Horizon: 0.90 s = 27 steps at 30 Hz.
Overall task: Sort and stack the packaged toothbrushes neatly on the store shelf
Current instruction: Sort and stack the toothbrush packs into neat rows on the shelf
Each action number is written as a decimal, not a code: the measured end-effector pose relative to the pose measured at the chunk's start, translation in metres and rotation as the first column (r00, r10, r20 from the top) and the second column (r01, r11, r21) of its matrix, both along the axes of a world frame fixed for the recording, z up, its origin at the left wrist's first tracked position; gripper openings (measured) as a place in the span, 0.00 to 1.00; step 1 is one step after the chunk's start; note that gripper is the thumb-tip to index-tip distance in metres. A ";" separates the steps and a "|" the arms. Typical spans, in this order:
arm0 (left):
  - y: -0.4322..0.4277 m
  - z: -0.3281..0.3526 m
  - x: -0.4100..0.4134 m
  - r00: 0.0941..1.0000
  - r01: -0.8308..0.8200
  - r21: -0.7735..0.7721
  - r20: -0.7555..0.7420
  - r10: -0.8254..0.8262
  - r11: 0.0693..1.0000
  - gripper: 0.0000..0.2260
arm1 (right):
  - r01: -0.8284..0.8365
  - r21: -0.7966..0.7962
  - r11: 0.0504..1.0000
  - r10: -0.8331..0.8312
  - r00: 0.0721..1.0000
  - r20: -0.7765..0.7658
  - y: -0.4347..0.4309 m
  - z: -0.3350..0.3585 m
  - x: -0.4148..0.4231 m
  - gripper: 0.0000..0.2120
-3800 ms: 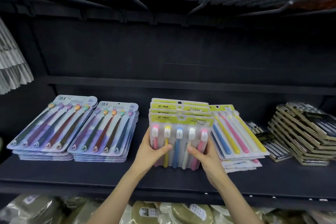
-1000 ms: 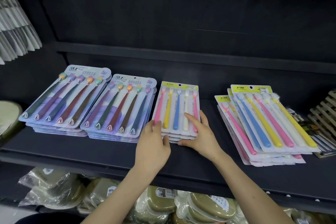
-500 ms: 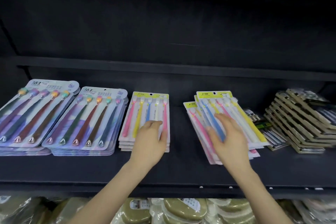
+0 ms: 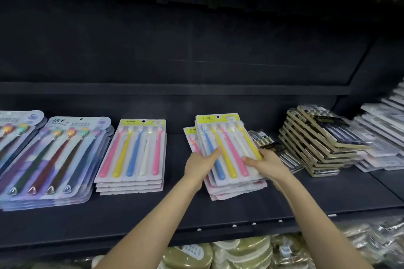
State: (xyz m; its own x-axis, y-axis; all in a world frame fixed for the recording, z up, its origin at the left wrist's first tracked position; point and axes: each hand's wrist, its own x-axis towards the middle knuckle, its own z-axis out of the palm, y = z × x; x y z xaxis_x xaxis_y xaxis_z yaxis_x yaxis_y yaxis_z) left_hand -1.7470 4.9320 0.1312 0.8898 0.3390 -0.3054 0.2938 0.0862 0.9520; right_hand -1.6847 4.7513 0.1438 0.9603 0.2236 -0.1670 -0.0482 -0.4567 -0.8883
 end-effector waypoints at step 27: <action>0.099 0.002 -0.132 0.928 -0.177 0.244 0.364 0.079 0.954 0.42 | -0.302 0.427 0.852 0.274 0.953 0.127 0.091 -0.011 -0.113 0.40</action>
State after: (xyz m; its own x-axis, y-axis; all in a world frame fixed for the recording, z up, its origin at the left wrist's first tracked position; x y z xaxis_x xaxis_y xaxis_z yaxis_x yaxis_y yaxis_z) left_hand -1.8792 5.0311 0.1327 0.8660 0.4823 0.1320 -0.0545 -0.1714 0.9837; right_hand -1.7978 4.8423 0.1332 0.8464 0.5282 0.0680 0.0842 -0.0065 -0.9964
